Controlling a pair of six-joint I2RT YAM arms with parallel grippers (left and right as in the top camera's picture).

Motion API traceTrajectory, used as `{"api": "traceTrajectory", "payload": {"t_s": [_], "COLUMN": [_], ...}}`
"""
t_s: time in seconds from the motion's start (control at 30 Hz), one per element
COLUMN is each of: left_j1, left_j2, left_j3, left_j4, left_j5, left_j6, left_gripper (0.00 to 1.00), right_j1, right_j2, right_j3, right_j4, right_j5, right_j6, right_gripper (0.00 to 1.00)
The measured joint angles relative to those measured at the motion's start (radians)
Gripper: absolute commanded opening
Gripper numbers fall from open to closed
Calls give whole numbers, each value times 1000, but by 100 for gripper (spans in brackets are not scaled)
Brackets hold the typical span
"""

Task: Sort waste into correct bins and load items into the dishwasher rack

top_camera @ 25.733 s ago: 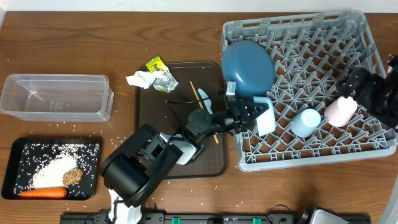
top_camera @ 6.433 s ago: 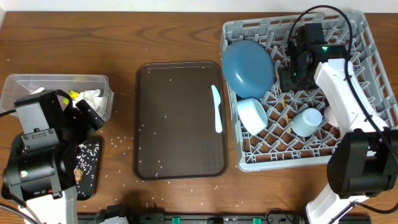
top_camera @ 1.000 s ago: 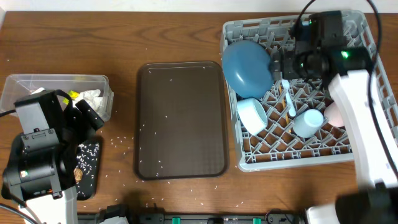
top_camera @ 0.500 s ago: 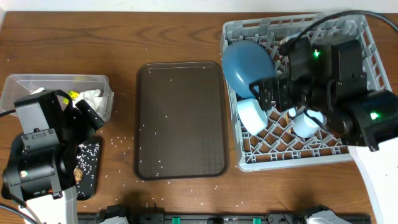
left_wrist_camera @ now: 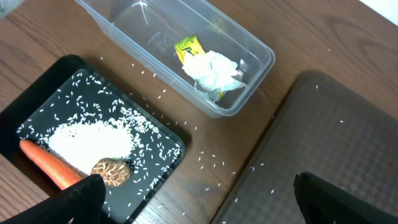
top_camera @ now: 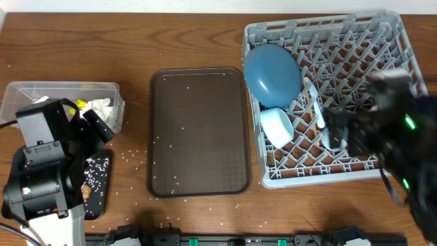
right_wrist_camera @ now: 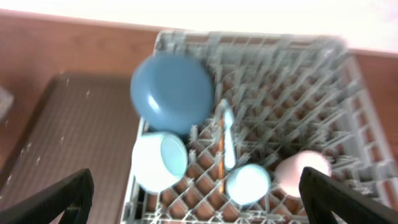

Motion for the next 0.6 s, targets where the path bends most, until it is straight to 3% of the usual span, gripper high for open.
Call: {"api": "traceTrajectory", "payload": {"t_s": [0.3,0.6], "left_j1": [0,0], "left_j2": [0,0], "left_j3": [0,0], "left_j4": [0,0], "left_j5": [0,0], "left_j6": [0,0], "left_gripper": [98,98], "right_j1": [-160,-192], "right_j2": [-360,-683], "right_j3": [-525,-1087], "right_j4": [330,729], "right_j5": [29,34], "right_j6": [-8,-9], "right_gripper": [99,99]}}
